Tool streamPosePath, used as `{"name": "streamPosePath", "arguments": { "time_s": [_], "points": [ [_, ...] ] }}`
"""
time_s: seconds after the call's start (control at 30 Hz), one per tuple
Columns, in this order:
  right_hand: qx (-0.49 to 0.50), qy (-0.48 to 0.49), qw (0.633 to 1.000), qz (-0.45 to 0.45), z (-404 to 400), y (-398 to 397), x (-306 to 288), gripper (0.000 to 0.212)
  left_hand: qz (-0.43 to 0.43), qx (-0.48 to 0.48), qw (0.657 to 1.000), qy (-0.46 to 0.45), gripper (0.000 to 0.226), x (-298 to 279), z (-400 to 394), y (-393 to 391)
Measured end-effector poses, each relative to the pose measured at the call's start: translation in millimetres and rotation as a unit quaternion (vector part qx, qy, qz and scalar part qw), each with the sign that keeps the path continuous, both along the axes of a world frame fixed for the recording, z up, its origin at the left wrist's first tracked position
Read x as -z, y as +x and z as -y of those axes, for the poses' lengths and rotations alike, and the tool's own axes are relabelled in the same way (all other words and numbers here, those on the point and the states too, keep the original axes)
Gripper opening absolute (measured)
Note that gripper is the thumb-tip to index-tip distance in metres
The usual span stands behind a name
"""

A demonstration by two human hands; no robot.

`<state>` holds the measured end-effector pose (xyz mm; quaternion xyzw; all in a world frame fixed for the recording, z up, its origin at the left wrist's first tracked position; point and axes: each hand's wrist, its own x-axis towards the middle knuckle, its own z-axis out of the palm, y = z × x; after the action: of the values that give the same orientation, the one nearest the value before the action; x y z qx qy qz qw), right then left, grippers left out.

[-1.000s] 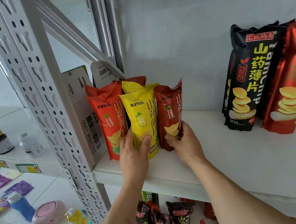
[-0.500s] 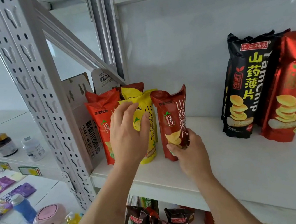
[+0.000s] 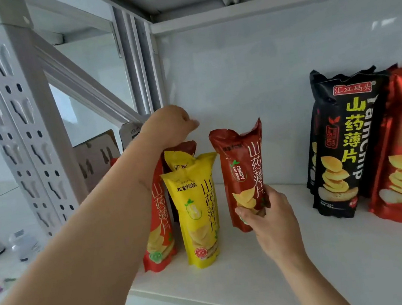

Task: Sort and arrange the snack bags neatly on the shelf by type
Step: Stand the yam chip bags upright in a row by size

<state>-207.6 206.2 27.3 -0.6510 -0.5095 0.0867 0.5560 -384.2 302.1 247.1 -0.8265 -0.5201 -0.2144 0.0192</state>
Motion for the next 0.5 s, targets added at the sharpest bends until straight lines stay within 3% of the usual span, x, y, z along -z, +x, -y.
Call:
{"name": "streamPosePath", "arguments": {
  "time_s": [0.07,0.13,0.3,0.4,0.5],
  "points": [
    [0.009,-0.001,1.0,-0.004,-5.9,0.2,1.7,0.067,-0.146,-0.025,0.988,-0.039,0.057,-2.3,-25.4,-2.2],
    [0.017,-0.005,1.0,-0.005,-10.5,0.0,3.2,0.064,-0.208,-0.044,0.974,-0.073,0.063,-0.2,-49.4,-5.4],
    [0.011,-0.01,1.0,-0.022,-17.2,1.6,6.9,0.062,-0.209,-0.047,0.965,-0.155,0.063,7.7,-80.6,-6.5],
    [0.007,-0.016,0.999,-0.027,-19.9,4.5,8.9,0.064,-0.229,-0.028,0.959,-0.166,0.055,11.2,-83.8,-5.3],
    [0.004,-0.025,0.999,-0.034,-20.6,6.6,10.8,0.067,-0.188,-0.012,0.968,-0.166,0.044,7.5,-81.0,-0.7]
  ]
}}
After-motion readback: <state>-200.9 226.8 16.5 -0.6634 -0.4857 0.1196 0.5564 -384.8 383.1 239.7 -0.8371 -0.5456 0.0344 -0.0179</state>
